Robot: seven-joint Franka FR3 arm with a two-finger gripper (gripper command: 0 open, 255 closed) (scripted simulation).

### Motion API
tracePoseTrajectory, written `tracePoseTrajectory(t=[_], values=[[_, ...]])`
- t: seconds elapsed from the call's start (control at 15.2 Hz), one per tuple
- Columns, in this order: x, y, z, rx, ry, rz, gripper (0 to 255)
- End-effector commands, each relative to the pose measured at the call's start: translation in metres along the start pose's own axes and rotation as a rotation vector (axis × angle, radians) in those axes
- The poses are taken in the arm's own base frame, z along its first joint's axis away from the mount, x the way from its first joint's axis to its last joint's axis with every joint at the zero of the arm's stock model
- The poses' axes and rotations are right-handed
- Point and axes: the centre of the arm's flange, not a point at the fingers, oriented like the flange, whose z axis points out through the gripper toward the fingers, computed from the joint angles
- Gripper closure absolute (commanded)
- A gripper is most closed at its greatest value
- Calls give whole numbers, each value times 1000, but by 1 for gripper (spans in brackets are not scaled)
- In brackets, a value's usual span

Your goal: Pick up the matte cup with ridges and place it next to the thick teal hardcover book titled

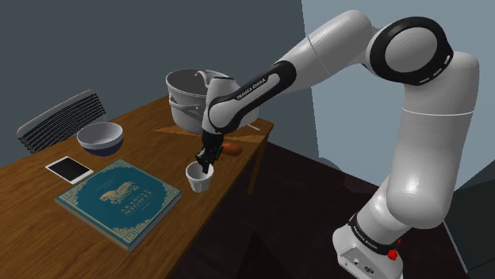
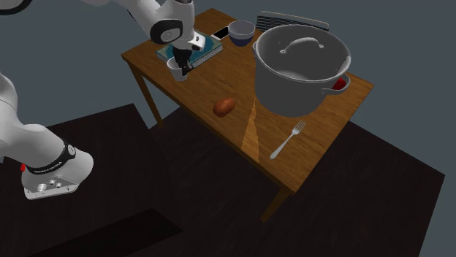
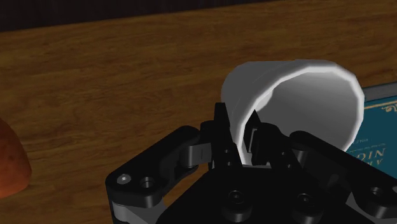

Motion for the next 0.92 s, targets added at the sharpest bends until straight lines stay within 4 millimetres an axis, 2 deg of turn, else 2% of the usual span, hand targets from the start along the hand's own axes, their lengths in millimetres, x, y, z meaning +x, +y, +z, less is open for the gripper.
tracePoseTrajectory(t=[0.0, 0.26, 0.73, 0.79, 0.86], values=[[1, 2, 10, 0, 1, 0, 255], [2, 6, 31, 0, 1, 0, 255], [2, 6, 31, 0, 1, 0, 255], [2, 6, 31, 0, 1, 0, 0], [2, 6, 31, 0, 1, 0, 0]])
